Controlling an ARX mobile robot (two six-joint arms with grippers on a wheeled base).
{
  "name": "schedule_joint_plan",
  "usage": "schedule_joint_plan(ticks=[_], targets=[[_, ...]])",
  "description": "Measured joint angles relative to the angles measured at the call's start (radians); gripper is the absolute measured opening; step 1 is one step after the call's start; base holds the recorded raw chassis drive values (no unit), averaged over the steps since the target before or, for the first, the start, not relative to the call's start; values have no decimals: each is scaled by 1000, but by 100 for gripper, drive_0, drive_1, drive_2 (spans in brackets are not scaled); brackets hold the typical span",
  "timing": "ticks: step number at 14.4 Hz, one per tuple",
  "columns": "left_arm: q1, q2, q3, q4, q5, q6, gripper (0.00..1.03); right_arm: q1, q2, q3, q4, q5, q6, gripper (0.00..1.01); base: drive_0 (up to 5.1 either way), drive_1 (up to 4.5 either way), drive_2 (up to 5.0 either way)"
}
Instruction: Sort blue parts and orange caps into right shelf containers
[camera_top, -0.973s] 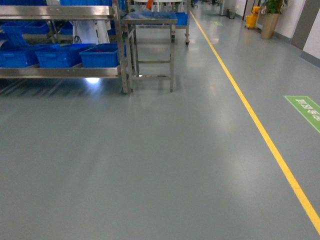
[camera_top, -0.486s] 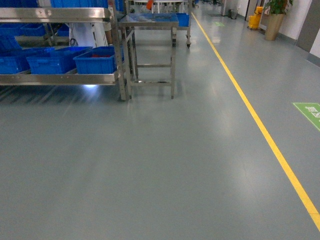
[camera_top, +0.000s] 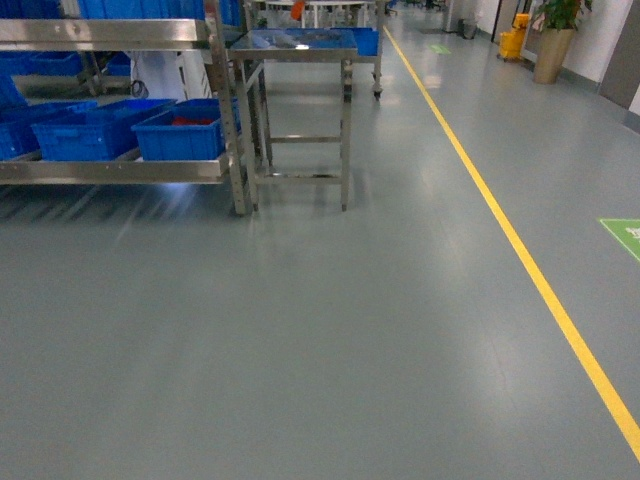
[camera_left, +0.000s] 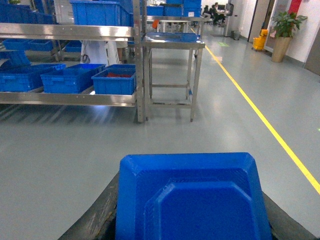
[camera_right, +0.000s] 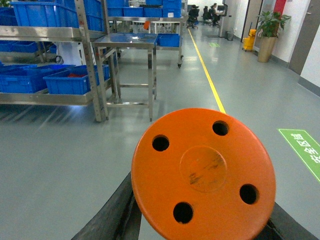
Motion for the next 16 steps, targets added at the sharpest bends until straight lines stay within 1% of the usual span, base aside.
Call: schedule_joint_plan(ticks=[16], targets=[[0, 0, 0, 1, -1, 0, 43, 0, 0, 0, 1, 0, 0, 42, -1, 432, -435]])
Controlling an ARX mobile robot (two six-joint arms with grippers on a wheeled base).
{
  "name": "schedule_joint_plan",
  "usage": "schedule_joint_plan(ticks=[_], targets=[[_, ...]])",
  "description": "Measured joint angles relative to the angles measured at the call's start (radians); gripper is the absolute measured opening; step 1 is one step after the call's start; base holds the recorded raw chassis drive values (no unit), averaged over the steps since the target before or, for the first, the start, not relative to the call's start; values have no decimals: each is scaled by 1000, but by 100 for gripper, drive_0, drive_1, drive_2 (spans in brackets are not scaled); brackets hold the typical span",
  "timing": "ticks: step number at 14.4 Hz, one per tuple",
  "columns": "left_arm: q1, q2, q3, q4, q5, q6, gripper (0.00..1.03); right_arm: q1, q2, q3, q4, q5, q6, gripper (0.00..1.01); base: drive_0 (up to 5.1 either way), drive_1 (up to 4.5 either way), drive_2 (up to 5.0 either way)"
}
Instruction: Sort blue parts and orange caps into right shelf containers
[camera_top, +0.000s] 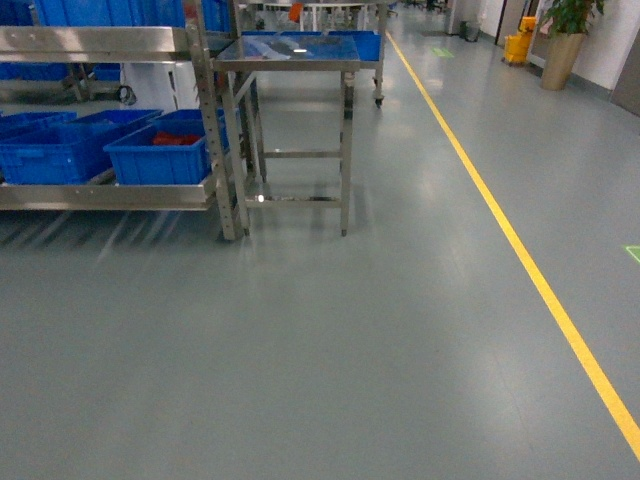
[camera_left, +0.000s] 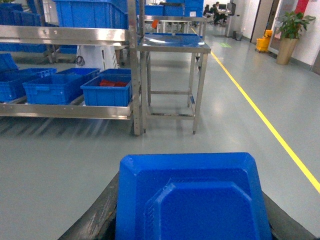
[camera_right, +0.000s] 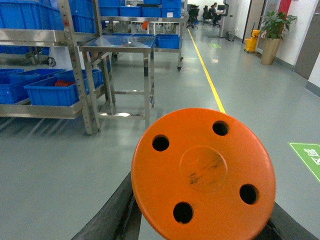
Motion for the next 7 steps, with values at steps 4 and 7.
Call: schedule_joint_plan(ticks=[4, 7], targets=[[0, 0, 0, 5, 2, 0, 43, 0, 0, 0, 0, 0, 0, 42, -1, 432, -435], [0, 0, 0, 1, 2, 0, 43, 0, 0, 0, 1, 0, 0, 42, -8, 426, -441]])
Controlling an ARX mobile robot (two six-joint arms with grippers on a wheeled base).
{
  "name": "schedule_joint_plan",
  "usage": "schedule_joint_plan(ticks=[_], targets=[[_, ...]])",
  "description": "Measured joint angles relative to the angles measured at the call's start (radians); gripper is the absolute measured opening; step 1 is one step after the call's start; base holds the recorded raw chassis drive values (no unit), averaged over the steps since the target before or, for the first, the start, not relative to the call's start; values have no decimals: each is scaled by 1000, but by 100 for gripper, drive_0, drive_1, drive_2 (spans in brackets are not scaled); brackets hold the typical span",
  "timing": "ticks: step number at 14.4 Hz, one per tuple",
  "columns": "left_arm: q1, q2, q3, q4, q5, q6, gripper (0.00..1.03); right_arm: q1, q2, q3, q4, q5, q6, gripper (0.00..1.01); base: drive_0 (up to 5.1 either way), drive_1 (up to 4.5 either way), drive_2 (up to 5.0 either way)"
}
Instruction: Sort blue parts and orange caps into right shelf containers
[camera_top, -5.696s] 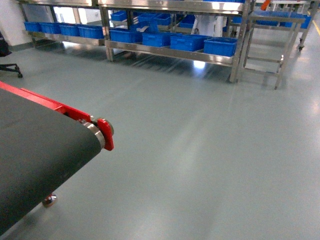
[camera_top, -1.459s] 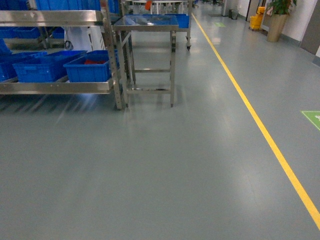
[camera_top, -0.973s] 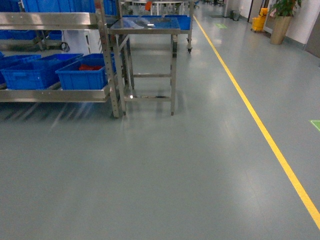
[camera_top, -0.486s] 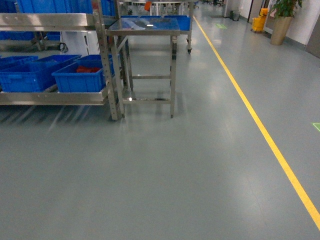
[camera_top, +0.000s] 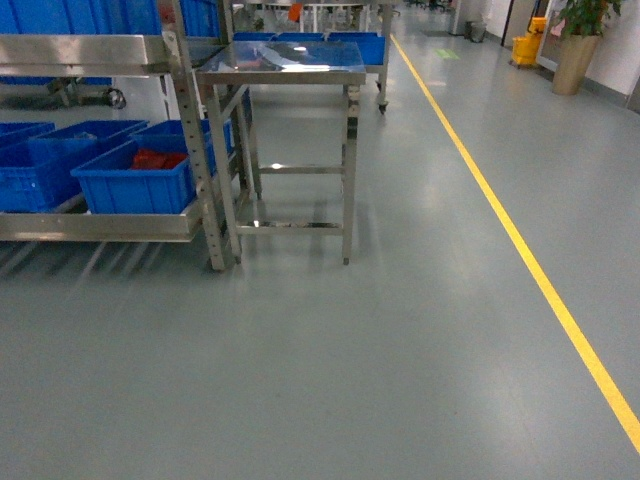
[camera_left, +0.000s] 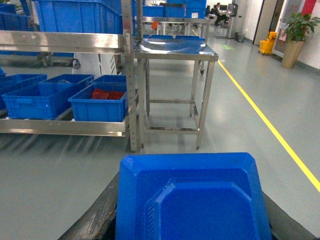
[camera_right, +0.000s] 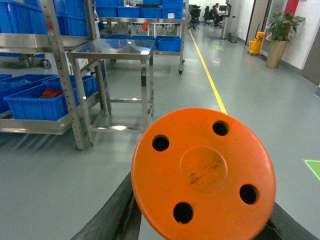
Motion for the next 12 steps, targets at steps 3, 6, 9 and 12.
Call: schedule_joint_plan(ticks=[3, 6, 9, 12], targets=[[0, 0, 0, -2, -1, 0, 43, 0, 0, 0, 0, 0, 0, 42, -6, 427, -440], [0, 0, 0, 0, 0, 0, 43, 0, 0, 0, -1, 0, 0, 42, 7, 440, -427], [0, 0, 0, -3, 0, 0, 43, 0, 0, 0, -3, 0, 0, 42, 5, 439, -428], [0, 0, 0, -2, -1, 0, 43, 0, 0, 0, -2, 0, 0, 42, -3, 430, -437]])
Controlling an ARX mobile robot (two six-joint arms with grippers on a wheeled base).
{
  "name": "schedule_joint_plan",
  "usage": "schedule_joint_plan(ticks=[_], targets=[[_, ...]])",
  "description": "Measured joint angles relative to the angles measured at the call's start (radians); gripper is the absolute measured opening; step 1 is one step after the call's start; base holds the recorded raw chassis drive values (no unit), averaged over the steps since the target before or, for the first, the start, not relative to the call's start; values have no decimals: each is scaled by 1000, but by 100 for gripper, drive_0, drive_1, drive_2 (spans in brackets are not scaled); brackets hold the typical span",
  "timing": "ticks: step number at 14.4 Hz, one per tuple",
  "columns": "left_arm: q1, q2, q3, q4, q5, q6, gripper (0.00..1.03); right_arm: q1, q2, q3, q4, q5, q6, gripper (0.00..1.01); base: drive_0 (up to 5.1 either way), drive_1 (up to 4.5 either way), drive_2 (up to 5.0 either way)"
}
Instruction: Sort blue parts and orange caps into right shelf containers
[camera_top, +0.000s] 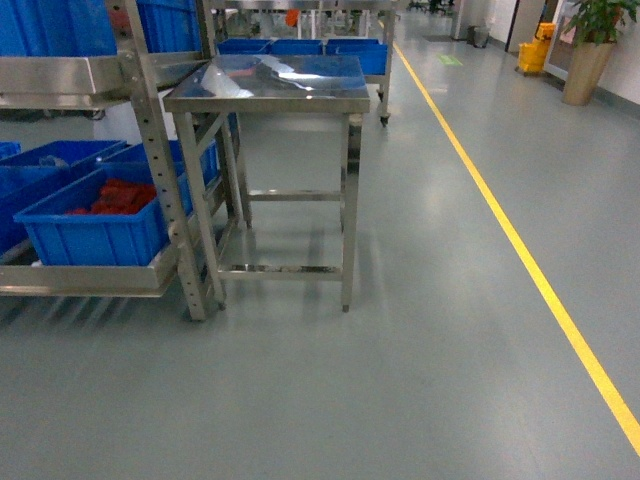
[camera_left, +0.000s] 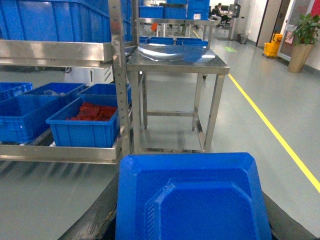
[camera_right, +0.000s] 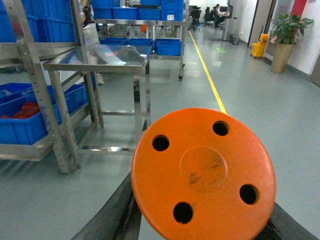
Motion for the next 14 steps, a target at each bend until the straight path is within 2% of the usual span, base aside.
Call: schedule_joint_plan(ticks=[14], targets=[[0, 0, 0, 2, -1, 0, 43, 0, 0, 0, 5, 0, 0, 42, -1, 432, -434]])
